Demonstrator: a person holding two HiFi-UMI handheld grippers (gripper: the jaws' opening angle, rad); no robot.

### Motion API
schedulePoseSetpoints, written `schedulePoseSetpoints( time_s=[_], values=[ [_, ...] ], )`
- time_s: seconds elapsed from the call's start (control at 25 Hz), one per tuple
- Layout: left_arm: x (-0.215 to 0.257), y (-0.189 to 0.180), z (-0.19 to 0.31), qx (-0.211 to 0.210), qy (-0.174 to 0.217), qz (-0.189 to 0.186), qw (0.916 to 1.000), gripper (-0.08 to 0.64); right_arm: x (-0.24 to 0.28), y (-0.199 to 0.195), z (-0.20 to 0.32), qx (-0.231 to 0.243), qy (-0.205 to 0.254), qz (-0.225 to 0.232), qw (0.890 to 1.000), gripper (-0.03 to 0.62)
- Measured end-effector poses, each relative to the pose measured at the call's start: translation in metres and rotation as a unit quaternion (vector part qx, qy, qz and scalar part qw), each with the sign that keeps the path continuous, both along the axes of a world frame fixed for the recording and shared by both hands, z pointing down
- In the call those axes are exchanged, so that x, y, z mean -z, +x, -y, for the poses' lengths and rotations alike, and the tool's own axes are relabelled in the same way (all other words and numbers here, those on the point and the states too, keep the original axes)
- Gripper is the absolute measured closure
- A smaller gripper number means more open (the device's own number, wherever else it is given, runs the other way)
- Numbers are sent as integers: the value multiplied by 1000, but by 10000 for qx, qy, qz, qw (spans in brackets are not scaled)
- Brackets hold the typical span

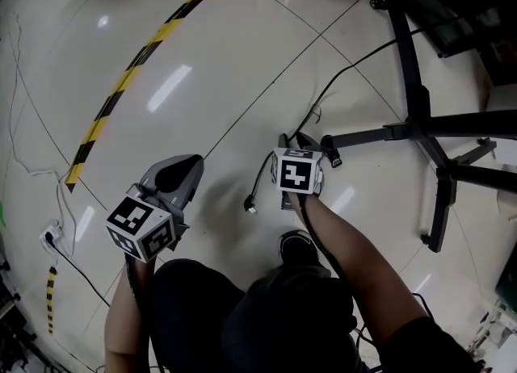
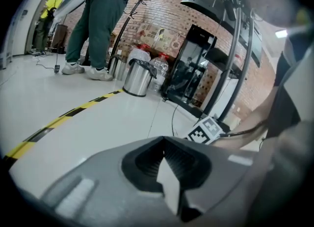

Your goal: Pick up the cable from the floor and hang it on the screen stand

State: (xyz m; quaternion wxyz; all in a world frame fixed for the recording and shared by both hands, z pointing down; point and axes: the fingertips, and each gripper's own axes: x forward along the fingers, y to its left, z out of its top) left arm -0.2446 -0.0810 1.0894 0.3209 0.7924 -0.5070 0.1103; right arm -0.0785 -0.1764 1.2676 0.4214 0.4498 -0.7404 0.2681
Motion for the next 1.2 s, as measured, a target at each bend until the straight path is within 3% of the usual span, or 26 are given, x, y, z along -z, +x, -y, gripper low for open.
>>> schedulePoseSetpoints(
  time_s=[0.08,0.28,0.44,0.56,0.76,0.96,1.2],
  values=[
    [0,-2,0,40,1,-30,10000,555,-2,0,0,31,-42,127,9999,457],
    [5,0,1,39,68,-46,10000,555,-3,-3,3,15,-222,493,9985,561],
    [5,-2,-1,58,70,-73,9999,555,-3,-4,3,93,-312,622,9975,565],
    [7,-7,-1,123,104,-75,9998,555,8,-4,6,-55,-291,991,9946,565],
    [11,-13,2,246,195,-93,9995,555,38,-14,3,212,-64,1493,9885,566],
    [23,-17,7,316,336,-40,9989,555,92,-31,2,465,356,2325,9708,568],
    [49,-14,12,355,520,-6,9980,555,171,-50,-3,946,913,3256,9363,568]
  ],
)
